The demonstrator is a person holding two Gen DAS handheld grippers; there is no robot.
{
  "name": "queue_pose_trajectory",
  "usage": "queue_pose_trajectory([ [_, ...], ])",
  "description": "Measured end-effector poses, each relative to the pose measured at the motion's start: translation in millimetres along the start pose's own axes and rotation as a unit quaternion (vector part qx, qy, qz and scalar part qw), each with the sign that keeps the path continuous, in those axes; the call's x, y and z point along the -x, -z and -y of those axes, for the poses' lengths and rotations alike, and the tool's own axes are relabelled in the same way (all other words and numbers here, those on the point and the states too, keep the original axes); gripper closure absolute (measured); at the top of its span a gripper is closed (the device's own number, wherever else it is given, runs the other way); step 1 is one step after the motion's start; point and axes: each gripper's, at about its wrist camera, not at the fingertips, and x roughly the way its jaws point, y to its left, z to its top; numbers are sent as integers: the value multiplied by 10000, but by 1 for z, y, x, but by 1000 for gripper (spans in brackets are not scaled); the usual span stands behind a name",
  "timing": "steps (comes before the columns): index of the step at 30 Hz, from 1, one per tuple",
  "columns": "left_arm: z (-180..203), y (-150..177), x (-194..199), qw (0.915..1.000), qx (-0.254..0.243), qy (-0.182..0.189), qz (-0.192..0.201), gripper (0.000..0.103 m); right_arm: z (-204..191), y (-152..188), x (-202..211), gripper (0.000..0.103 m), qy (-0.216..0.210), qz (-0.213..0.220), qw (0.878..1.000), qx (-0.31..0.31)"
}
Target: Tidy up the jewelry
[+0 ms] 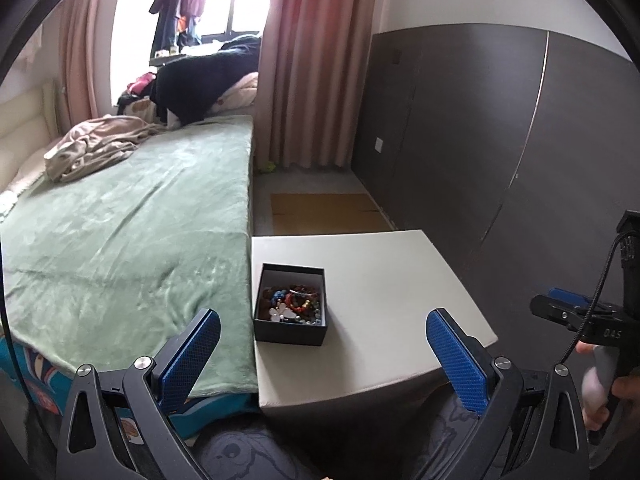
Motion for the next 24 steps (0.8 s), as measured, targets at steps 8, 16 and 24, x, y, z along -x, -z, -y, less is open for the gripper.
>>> queue_pose_trajectory([
  [8,-1,13,17,9997,-19,-150,194,0,-8,14,13,0,44,220,9997,-9],
  [16,-5,18,20,9994,-41,-248,241,0,-15,24,18,0,316,323,9989,114],
  [24,-12,19,10,9996,33,-253,140,0,-9,20,8,0,533,218,9983,56],
])
